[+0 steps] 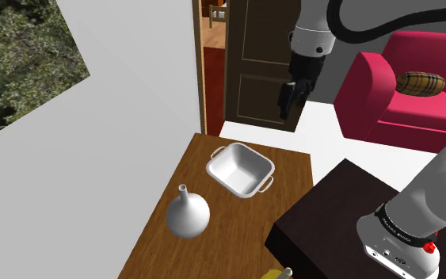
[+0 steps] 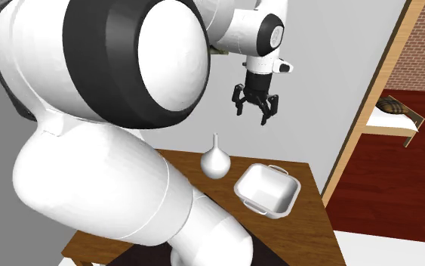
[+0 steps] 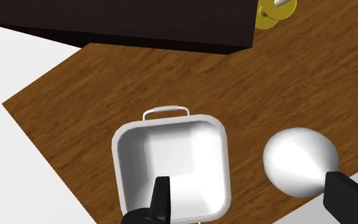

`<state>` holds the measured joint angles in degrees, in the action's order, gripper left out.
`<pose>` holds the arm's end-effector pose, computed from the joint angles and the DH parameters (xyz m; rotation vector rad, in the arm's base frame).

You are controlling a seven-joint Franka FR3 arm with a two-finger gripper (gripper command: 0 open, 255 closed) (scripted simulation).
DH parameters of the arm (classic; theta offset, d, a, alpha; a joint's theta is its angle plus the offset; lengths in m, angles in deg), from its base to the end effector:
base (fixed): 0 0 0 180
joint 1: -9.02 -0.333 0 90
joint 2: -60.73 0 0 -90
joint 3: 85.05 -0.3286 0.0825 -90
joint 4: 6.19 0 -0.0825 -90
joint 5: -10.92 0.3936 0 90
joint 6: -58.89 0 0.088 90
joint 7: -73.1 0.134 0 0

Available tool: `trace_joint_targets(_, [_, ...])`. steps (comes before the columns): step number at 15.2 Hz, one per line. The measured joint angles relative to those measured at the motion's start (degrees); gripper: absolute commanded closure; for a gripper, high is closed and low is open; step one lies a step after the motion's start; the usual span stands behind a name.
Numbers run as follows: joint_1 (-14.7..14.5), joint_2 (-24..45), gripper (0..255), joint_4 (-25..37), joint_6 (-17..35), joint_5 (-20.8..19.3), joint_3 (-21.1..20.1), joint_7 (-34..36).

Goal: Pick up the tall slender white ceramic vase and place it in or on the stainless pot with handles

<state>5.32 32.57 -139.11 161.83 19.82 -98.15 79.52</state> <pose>0.3816 0.1407 0.4985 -3.1005 -0.1780 0.0744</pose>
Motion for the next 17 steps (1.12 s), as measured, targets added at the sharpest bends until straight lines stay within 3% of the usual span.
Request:
trace_joint_targets(7, [-1.23, 14.00, 0, 5.54, 7.27, -0.81, -6.51, 7.53])
trace_joint_targets(17, [-4.79, 36.04, 0, 17.75, 13.85, -8.25, -12.01, 19.62])
